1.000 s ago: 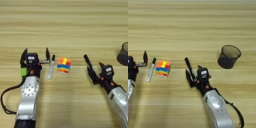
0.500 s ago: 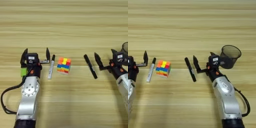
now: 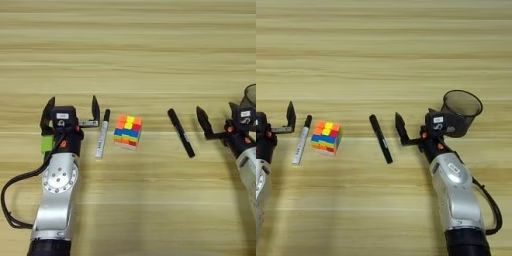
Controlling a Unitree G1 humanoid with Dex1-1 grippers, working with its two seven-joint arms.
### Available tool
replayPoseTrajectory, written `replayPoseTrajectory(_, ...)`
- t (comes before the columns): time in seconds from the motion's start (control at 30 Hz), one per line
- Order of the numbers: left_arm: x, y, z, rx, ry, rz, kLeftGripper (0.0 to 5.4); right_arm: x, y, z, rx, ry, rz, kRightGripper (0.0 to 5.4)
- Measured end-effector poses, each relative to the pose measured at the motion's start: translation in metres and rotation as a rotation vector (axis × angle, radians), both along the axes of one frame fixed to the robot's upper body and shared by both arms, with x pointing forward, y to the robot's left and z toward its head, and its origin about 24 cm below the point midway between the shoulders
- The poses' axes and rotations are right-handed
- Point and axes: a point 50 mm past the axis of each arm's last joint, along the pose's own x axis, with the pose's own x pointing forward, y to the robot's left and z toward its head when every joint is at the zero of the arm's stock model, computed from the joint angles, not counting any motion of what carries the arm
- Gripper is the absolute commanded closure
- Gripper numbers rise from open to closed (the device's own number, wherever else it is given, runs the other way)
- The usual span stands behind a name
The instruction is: Move the objects on the table
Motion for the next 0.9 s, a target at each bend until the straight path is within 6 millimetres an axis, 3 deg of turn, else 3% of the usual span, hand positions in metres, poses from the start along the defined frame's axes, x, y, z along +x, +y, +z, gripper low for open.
replayPoseTrajectory(0.27, 0.000, -0.004, 0.000, 0.007, 0.001, -0.018, 0.00, 0.000, 0.001, 0.000, 0.008, 0.005, 0.008, 0.02)
replayPoseTrajectory(0.6, -0.003, -0.043, -0.001, 0.005, 0.003, -0.185, 0.00, 0.001, 0.002, -0.001, 0.009, 0.008, 0.014, 0.02)
replayPoseTrajectory(0.9, -0.004, -0.065, -0.007, -0.003, 0.038, -0.298, 0.00, 0.001, 0.002, -0.001, 0.009, 0.017, 0.008, 0.02)
